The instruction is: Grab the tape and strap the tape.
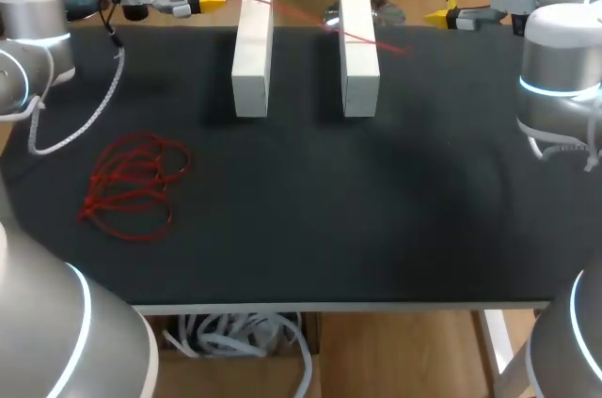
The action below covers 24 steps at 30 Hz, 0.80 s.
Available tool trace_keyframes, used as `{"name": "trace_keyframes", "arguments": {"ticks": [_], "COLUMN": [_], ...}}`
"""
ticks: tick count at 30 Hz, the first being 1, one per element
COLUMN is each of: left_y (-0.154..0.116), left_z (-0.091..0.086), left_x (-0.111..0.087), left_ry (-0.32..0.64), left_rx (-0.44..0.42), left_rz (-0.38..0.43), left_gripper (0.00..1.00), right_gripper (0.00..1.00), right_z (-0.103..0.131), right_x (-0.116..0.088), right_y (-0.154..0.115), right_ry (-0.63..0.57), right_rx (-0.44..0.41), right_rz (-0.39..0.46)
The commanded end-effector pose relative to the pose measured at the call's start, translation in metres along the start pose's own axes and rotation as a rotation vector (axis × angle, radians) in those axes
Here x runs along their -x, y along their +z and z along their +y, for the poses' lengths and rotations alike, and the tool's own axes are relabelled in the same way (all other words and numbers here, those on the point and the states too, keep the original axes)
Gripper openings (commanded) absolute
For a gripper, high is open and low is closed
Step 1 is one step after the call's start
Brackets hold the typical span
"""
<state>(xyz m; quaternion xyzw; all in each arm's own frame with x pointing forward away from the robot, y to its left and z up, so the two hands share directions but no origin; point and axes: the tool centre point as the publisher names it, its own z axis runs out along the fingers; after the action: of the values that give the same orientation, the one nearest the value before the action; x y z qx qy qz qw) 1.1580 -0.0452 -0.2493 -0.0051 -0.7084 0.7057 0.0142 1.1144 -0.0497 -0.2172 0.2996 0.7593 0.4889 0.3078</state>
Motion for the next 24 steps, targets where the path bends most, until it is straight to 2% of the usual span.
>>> {"name": "trace_keyframes", "arguments": {"ticks": [1, 20, 23, 24], "left_y": [-0.0007, -0.0007, 0.0028, 0.0046], "left_z": [-0.0098, -0.0098, -0.0143, -0.0159], "left_x": [0.0050, 0.0050, 0.0012, -0.0007], "left_ry": [-0.004, -0.004, 0.011, 0.020], "left_rx": [0.026, 0.026, -0.005, -0.045], "left_rz": [0.130, 0.130, 0.132, 0.130], "left_gripper": [0.00, 0.00, 0.00, 0.00], "right_gripper": [1.00, 1.00, 1.00, 1.00], "right_z": [-0.0001, -0.0001, -0.0001, -0.0001], "right_x": [0.0001, 0.0001, 0.0001, 0.0001], "right_y": [-0.0002, -0.0002, -0.0002, -0.0002], "right_ry": [0.000, 0.000, 0.000, 0.000], "right_rx": [0.000, 0.000, 0.000, 0.000], "right_rz": [0.000, 0.000, 0.000, 0.000]}}
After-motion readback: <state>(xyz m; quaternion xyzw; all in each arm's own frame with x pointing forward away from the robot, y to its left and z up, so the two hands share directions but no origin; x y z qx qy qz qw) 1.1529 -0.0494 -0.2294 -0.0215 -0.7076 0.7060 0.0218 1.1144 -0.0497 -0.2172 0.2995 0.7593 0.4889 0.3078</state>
